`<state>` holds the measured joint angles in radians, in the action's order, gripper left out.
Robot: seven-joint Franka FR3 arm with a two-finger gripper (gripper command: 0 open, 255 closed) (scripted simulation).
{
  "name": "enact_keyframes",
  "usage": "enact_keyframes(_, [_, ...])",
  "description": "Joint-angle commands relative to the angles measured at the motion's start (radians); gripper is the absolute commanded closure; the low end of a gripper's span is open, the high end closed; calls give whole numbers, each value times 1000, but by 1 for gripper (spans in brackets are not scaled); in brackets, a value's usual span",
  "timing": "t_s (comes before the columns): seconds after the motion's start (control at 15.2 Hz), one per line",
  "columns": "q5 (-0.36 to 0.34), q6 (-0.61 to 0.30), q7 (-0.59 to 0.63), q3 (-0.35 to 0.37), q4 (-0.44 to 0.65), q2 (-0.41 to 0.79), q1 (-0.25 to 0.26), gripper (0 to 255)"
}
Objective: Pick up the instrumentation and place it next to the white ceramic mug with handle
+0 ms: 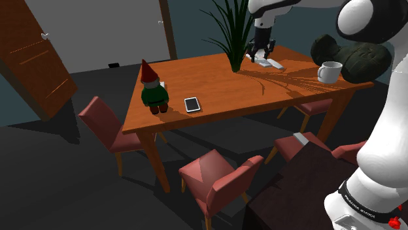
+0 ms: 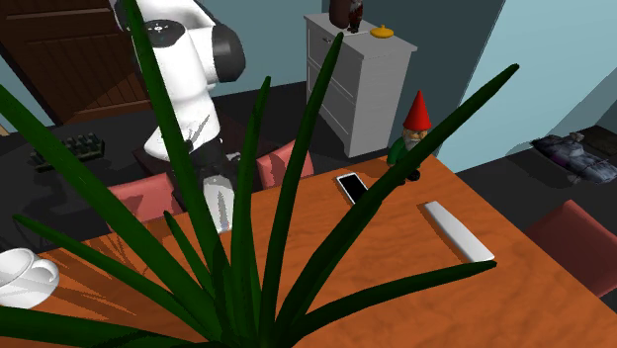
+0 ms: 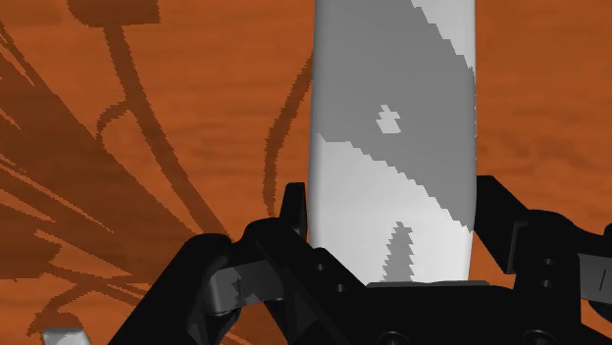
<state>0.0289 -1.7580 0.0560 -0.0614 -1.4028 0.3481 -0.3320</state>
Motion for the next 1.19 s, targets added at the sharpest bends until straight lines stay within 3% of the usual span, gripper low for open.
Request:
enact_keyframes(0.0, [6,7,-43,-12,31,24,-30,255])
enact_keyframes(0.66, [42,86,-243,-64,248,166,-189,255])
enact_keyframes(0.92, [60,152,-315,-76,416,270,-261,255])
enact_keyframes(1.12, [76,238,-362,-80,624,394,-325,255])
